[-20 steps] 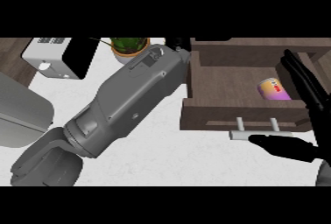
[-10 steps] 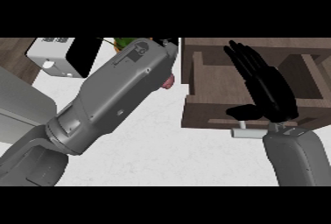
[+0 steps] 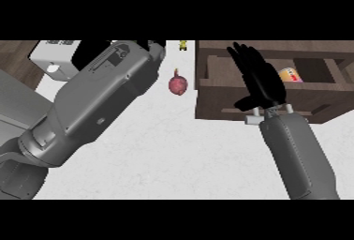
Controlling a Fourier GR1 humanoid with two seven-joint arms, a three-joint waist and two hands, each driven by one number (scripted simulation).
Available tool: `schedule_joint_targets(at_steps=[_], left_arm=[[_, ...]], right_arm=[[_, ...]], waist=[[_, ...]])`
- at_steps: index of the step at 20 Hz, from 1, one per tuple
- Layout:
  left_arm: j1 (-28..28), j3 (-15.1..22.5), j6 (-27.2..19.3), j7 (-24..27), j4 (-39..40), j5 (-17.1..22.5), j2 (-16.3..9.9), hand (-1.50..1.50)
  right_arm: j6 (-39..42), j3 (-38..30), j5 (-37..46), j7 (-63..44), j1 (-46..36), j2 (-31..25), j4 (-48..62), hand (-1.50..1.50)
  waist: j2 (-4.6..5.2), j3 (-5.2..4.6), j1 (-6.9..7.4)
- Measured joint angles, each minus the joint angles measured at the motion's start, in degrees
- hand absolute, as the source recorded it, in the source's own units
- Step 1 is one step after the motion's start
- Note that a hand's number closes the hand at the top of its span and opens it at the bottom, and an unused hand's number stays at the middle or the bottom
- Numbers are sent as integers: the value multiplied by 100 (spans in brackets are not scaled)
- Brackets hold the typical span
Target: Pick up the can, place it into the drawer and close the drawer
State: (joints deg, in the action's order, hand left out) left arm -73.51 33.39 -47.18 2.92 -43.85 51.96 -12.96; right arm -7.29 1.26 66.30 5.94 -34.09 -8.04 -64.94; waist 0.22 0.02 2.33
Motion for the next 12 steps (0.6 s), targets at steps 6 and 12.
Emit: schedule_joint_targets(at_steps=[6, 12], left_arm=[[360, -21, 54, -257, -551, -157, -440, -150], [569, -39, 47, -447, -996, -287, -663, -150]], right_arm=[[-948, -165, 466, 31, -650, -8, 1343, -150], [-1813, -444, 633, 199, -1241, -69, 2469, -150]], waist=[[-58, -62, 32], [-61, -95, 89]])
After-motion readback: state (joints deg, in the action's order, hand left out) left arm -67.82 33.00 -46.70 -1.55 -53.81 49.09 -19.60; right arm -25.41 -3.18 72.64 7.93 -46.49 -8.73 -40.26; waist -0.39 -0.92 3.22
